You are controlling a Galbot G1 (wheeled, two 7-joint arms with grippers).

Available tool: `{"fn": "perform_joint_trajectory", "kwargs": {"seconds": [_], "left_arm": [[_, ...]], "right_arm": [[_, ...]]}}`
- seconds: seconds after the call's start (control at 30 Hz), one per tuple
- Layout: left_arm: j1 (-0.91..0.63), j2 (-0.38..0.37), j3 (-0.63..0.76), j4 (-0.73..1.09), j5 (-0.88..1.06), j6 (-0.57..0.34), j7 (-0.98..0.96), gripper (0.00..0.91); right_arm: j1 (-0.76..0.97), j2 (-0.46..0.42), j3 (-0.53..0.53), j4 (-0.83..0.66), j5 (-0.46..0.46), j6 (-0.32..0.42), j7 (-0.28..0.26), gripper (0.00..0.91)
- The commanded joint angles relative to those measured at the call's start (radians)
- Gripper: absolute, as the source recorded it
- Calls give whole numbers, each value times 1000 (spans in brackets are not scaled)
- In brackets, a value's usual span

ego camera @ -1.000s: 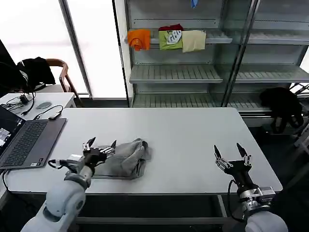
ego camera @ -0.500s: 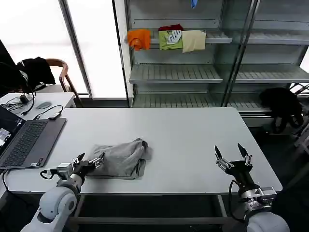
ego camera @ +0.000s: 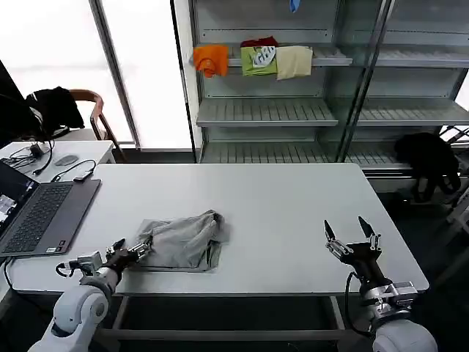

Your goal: Fold and organize the clothes.

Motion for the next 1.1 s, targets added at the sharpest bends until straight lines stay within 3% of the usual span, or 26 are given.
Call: {"fn": "perform_joint_trajectory", "kwargs": {"seconds": [0.03, 0.8, 0.9, 1.1], "left_arm": [[10, -14, 15, 25, -11, -29, 90, 10], [2, 7, 40, -40, 32, -157, 56, 0], [-9, 43, 13, -60, -1, -156, 41, 0], [1, 195, -97, -77, -50, -153, 43, 0]], "right_arm": [[-1, 0, 2, -1, 1, 1, 0, 907], [21, -4, 0, -5, 8, 4, 2, 907], [23, -4, 1, -2, 8, 2, 3, 907], [24, -16, 10, -5, 17, 2, 2, 907]]}}
